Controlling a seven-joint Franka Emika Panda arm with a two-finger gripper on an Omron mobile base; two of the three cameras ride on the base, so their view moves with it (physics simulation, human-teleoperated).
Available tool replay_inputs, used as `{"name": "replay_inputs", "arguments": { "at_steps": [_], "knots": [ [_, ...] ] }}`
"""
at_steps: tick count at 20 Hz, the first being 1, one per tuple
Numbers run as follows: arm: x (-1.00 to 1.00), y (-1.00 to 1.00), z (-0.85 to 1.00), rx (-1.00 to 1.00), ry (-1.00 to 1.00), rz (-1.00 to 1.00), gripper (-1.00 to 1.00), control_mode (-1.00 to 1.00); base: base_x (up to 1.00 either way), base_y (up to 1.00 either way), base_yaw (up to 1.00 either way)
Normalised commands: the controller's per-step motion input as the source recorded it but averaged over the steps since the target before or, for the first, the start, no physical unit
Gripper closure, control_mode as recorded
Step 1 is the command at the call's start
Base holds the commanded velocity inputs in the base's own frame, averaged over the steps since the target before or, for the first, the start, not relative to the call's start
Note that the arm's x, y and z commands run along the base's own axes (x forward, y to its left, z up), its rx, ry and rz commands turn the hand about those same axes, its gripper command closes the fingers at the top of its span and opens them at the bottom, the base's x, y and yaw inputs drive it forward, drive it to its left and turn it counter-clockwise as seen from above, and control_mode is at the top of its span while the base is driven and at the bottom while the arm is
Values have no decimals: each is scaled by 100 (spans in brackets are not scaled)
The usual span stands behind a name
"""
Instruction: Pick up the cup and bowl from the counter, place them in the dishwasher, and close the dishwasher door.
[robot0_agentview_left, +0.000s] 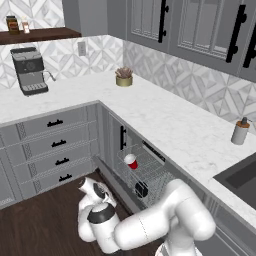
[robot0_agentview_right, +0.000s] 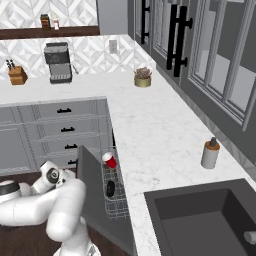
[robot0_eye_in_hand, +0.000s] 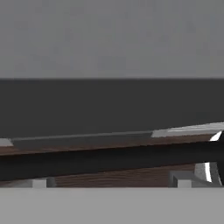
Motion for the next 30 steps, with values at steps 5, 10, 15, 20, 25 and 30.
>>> {"name": "replay_inputs", "arguments": {
  "at_steps": [5,10,15,20,25,30],
  "knots": [
    [20,-83,10,-32,-13,-31,-100,-100,0,0,0],
    [65,-100,2,-32,-2,-28,-100,-100,0,0,0],
    [60,-99,15,-35,-11,-24,-100,-100,0,0,0],
    [64,-100,0,-27,-12,-19,-100,-100,0,0,0],
    [73,-100,0,-24,-12,-19,-100,-100,0,0,0],
    [82,-100,0,-19,-8,-20,-100,-100,0,0,0]
  ]
}}
